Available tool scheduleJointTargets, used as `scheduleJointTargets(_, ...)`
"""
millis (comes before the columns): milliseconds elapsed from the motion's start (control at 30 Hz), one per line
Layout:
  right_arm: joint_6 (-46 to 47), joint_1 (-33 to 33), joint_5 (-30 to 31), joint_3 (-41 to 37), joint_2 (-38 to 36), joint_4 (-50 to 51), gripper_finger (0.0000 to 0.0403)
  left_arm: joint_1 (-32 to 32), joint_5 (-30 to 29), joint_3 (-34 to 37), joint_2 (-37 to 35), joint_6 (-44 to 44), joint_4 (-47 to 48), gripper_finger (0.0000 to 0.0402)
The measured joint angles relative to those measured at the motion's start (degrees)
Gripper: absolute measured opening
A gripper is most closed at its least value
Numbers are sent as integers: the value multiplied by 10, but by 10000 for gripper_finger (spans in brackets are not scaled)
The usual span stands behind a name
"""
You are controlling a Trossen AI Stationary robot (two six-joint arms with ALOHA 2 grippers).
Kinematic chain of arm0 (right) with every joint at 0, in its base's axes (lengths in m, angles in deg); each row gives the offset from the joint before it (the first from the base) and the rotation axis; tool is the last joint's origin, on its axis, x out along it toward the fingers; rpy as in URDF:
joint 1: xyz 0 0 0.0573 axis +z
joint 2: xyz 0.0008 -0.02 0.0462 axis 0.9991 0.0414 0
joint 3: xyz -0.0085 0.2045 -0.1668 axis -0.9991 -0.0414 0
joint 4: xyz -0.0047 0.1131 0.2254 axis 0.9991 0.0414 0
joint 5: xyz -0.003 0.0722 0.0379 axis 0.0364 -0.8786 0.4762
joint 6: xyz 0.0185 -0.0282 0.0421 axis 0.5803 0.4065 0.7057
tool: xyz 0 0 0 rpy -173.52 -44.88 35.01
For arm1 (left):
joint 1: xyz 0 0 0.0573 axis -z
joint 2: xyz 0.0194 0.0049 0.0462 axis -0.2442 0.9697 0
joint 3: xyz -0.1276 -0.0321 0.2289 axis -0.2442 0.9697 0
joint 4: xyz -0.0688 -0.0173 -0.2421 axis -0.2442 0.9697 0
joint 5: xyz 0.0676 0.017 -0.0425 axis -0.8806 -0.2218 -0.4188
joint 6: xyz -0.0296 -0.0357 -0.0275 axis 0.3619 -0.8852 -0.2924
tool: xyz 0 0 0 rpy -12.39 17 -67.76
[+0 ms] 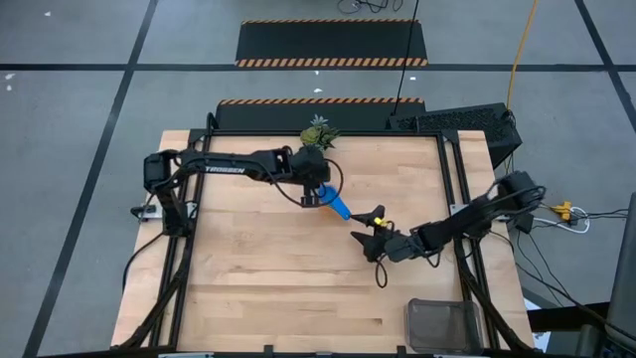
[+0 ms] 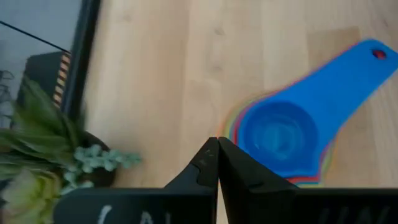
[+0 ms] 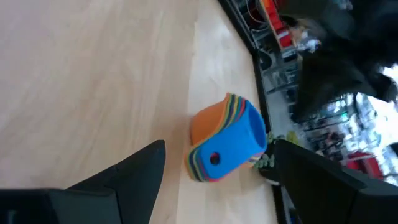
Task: Nest measuring cups in basket
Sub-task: Put the stacked measuring cups into the black transparent bin
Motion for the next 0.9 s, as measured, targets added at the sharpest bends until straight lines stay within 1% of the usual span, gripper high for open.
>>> scheduleJointTargets(67, -33, -1, 12, 5, 34, -43, 297, -1, 3, -1, 0, 0, 2, 11)
scheduleJointTargets(133, -65, -1, 34, 13, 64, -72, 297, -2, 21, 1, 3, 3, 7, 21)
scheduleJointTargets(233, -98, -1, 49, 28, 106, -77, 297, -4, 44, 1, 10, 13, 7, 28)
scheduleJointTargets(400, -132, -9, 81, 60, 147, -84, 297, -16, 44, 1, 10, 21, -7, 30)
scheduleJointTargets(600, -136, -17, 80, 75, 151, -65, 292, -26, 59, 1, 10, 27, -8, 30)
scheduleJointTargets(733, -133, -13, 115, 74, 144, -53, 279, -20, 59, 1, 10, 26, -8, 30)
scheduleJointTargets(800, -106, -6, 147, 78, 134, -43, 272, -17, 60, 1, 10, 27, -7, 30)
scheduleJointTargets(833, -90, -4, 153, 84, 123, -29, 267, -17, 61, 1, 10, 28, -7, 30)
scheduleJointTargets(900, -49, 0, 138, 99, 96, 38, 257, -17, 61, 2, 10, 27, -7, 30)
